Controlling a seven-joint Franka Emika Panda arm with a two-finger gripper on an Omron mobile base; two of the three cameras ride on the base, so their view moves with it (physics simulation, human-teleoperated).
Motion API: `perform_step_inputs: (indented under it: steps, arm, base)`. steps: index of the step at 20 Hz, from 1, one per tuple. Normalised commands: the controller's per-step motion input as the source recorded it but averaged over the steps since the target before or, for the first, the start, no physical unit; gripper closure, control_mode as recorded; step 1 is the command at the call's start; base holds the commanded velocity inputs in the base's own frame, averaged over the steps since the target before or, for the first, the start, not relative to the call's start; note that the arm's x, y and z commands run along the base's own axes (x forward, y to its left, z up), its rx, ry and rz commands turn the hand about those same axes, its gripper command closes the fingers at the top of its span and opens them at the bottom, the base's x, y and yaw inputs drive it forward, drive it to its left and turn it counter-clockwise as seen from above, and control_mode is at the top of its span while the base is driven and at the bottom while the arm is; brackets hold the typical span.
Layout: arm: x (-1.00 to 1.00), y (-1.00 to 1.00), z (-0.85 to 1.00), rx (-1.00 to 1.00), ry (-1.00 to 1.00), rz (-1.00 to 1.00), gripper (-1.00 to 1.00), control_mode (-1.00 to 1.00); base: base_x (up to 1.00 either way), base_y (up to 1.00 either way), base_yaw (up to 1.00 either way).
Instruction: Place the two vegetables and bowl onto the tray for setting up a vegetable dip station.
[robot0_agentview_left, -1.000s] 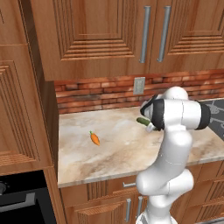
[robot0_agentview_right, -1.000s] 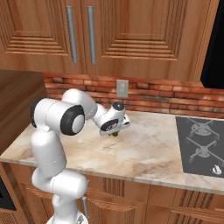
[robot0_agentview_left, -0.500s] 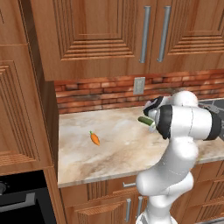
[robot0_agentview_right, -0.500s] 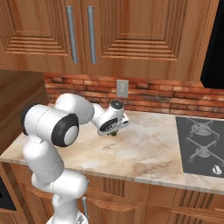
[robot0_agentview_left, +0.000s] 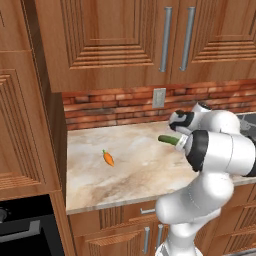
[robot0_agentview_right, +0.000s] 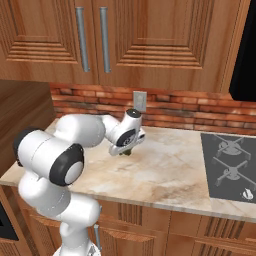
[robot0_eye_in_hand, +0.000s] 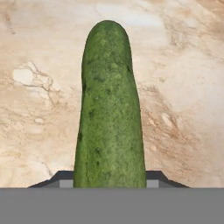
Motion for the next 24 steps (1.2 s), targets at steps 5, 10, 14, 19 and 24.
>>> perform_step_inputs:
  steps: [5,10,14,19,24]
  arm:
    - [-0.36,0.04,0.29,0.01,0.04,0.19,1.00,-1.00]
    - [-0.38,0.06,0.25,0.03,0.00,0.16,1.00,-1.00]
    - [-0.38,0.14,0.20,0.02,-0.02,0.15,1.00,-1.00]
    - [-0.29,0.23,0.19,0.00,0.00,0.11,1.00,-1.00]
    - [-0.28,0.24,0.21,0.00,-0.01,0.08,1.00,-1.00]
  base:
    - [0.00,0.00,0.00]
    - [0.00,0.00,0.00]
    - [0.00,0.00,0.00]
    - [0.00,0.00,0.00]
    - [0.00,0.00,0.00]
